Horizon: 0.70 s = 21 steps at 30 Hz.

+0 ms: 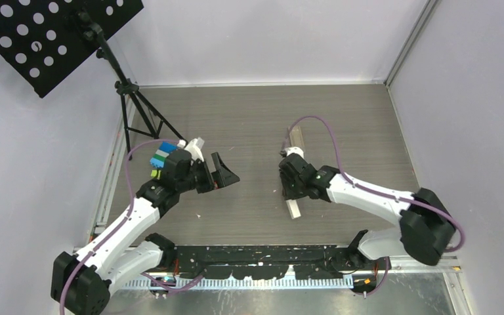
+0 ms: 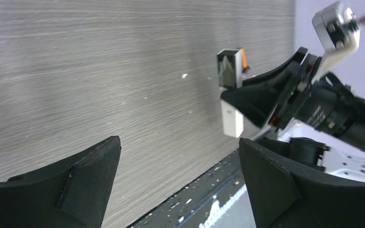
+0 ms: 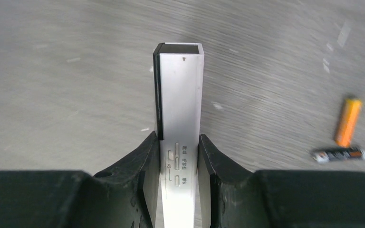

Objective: Load the batteries into the remote control
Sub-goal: Pick up the remote control from the center of the board, then adjust the remote control.

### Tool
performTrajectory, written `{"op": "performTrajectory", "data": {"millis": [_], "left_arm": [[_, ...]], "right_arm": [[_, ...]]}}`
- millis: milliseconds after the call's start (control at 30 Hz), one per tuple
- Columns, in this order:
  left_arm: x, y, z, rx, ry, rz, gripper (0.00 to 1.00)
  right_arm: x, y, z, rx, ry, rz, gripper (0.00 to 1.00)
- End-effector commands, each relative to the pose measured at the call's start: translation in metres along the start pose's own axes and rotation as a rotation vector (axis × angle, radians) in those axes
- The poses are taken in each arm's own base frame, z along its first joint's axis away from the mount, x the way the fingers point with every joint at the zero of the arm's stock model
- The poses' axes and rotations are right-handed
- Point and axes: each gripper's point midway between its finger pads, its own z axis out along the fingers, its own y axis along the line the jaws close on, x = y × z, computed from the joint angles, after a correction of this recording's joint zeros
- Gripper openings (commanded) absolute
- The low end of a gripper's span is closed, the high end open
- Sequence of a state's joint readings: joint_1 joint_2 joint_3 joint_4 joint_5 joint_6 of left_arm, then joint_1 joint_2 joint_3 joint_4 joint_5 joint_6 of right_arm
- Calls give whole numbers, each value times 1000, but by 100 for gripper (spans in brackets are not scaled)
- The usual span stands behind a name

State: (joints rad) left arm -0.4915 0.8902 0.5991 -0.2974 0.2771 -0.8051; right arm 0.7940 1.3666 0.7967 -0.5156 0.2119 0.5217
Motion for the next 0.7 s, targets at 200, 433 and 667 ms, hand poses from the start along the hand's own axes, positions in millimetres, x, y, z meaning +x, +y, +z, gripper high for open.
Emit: {"op": "performTrajectory", "data": {"millis": [200,433,667], "left_arm": [[-23,-88,-21,356,51,70,90],[-14,-98,-18,429,128,54,77],[-7,-96,-5,449,182,-27,64]], "right_arm": [[-68,113,-98,-489,-404,-339,7],[-71,132,-118,-532,-449,-454,7],[-77,137,-112,-498,-447,-499,7]]}}
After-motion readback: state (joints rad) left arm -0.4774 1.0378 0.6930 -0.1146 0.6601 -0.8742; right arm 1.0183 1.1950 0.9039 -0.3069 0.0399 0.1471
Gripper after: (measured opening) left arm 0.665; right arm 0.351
